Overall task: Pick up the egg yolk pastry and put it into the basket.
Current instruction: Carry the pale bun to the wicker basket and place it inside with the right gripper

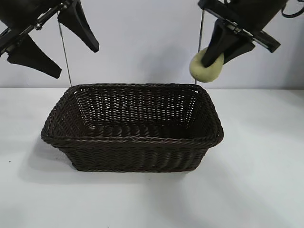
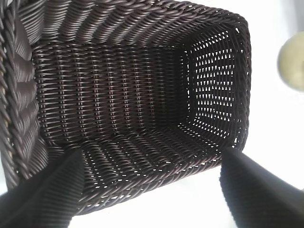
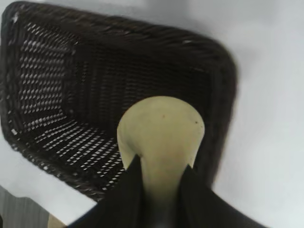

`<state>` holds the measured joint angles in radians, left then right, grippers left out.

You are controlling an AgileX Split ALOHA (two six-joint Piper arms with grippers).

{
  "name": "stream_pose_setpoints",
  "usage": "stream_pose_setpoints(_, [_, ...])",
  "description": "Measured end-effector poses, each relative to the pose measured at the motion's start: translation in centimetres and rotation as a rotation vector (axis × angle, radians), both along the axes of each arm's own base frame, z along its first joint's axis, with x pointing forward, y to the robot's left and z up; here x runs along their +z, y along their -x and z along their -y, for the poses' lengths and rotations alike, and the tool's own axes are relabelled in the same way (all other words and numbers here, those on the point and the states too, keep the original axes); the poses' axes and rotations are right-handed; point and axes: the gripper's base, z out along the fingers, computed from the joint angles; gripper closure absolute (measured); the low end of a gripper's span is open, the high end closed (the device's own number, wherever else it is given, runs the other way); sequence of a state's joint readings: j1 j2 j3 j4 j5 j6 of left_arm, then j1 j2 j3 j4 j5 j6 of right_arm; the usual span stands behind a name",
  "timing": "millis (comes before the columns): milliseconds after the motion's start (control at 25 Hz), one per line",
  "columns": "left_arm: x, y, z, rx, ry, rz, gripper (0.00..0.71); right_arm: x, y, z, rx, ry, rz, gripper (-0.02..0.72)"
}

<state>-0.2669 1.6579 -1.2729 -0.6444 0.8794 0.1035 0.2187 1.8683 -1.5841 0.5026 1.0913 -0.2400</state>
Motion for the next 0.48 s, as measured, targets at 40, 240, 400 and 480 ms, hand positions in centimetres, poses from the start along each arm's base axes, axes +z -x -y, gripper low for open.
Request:
stream_pose_setpoints(40, [0.0,0.0,0.0,0.000,0.000,0.000,0.139,0.0,0.2,-0.8,0.018,0.000,0.009,0.590])
stream_pose_setpoints(240, [0.0,0.0,0.0,-0.003,0.000,-0.004,0.139,0.0,1.3,-4.6,0.075,0.019,0.048,0.590])
stream_pose_setpoints(400, [0.0,0.0,0.0,-0.003,0.000,-0.004,0.139,-0.8,2.1,-6.9,0.117,0.025,0.028,0.590])
stream_pose_setpoints(480, [0.0,0.1,0.0,-0.003,0.000,-0.005,0.139,-1.5,2.3,-7.9,0.141,0.032,0.016,0.590])
